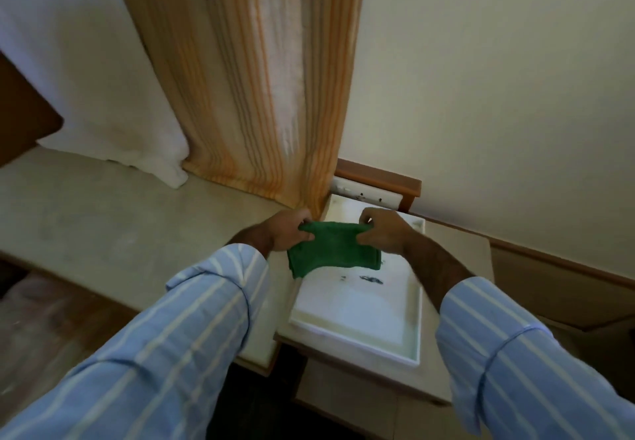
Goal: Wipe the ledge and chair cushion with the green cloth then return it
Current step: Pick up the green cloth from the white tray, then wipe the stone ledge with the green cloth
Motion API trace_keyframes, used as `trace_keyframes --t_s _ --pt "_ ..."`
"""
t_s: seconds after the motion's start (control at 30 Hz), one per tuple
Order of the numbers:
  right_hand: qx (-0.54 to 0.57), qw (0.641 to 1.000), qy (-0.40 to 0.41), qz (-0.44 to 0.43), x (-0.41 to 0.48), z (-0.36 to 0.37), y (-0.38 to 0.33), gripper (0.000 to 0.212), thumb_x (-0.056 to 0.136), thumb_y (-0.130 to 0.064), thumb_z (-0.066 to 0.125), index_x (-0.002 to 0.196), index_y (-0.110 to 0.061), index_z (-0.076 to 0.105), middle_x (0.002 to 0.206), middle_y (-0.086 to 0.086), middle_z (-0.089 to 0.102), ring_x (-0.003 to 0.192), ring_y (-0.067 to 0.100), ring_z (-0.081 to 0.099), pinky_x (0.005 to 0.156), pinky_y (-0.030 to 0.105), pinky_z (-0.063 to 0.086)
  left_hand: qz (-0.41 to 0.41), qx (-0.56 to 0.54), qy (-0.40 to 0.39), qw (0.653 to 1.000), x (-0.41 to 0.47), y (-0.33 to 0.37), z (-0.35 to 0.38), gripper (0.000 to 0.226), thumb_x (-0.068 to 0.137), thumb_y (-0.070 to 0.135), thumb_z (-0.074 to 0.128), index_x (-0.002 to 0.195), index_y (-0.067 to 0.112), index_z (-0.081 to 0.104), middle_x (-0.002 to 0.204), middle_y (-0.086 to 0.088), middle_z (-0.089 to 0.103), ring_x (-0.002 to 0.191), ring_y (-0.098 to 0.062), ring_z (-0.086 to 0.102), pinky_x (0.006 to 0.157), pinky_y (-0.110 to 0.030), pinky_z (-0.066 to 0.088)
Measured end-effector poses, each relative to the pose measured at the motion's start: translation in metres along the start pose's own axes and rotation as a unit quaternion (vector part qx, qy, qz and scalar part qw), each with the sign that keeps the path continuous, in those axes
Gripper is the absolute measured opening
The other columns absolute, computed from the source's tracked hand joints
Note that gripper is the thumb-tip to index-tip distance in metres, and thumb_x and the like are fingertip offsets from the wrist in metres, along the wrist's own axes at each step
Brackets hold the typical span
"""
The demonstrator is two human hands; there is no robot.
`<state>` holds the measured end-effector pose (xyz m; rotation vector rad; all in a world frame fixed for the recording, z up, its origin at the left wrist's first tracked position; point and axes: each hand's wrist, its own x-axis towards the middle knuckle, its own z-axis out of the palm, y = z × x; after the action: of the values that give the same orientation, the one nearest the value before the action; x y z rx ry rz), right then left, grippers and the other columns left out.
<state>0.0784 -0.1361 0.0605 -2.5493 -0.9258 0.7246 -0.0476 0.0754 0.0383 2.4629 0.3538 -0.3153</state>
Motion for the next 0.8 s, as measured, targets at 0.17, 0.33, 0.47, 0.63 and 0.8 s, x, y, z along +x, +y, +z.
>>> trace_keyframes --t_s 0.17,0.33,0.47,0.63,0.8 --pt "-0.009 0.996 0.045 -0.073 0.034 -0.022 -0.106 0.035 0.087 -0.021 0.076 0.12 -0.013 0.071 0.108 0.007 0.068 0.097 0.023 0.062 0.074 0.028 0.045 -0.005 -0.062 0.128 0.99 -0.05 -0.057 -0.09 0.025 0.085 0.012 0.076 0.107 0.007 0.064 0.106 -0.01 0.07 0.097 -0.027 0.065 0.078 -0.033 0.053" --pt "-0.017 0.989 0.05 -0.139 0.064 -0.012 -0.234 0.023 0.091 -0.021 0.075 0.112 -0.011 0.075 0.105 0.008 0.072 0.101 0.025 0.066 0.081 0.032 0.045 -0.062 -0.097 0.21 0.971 -0.12 -0.139 -0.174 0.029 0.077 0.006 0.082 0.105 0.006 0.072 0.106 -0.011 0.075 0.099 -0.028 0.069 0.09 -0.042 0.056" --pt "-0.005 0.981 0.073 -0.177 0.089 0.013 -0.324 0.025 0.09 -0.021 0.076 0.112 -0.01 0.076 0.104 0.008 0.072 0.097 0.022 0.063 0.079 0.028 0.041 -0.099 -0.136 0.275 0.947 -0.169 -0.206 -0.222 0.022 0.075 0.012 0.084 0.096 0.013 0.077 0.096 -0.007 0.078 0.093 -0.027 0.072 0.085 -0.039 0.058" --pt "0.053 0.974 0.08 -0.203 0.114 0.061 -0.414 0.021 0.09 -0.021 0.076 0.107 -0.009 0.076 0.099 0.007 0.074 0.095 0.025 0.067 0.073 0.03 0.048 -0.134 -0.239 0.369 0.888 -0.221 -0.284 -0.249 0.02 0.078 0.016 0.081 0.098 0.017 0.076 0.094 -0.004 0.077 0.091 -0.023 0.072 0.081 -0.036 0.059" --pt "0.143 0.971 0.04 -0.186 0.151 0.115 -0.477 0.024 0.086 -0.019 0.083 0.106 -0.006 0.078 0.104 0.017 0.079 0.1 0.034 0.076 0.091 0.052 0.063 -0.162 -0.328 0.401 0.84 -0.247 -0.357 -0.259 0.011 0.086 0.015 0.075 0.095 0.018 0.069 0.098 -0.006 0.076 0.091 -0.023 0.074 0.078 -0.04 0.063"
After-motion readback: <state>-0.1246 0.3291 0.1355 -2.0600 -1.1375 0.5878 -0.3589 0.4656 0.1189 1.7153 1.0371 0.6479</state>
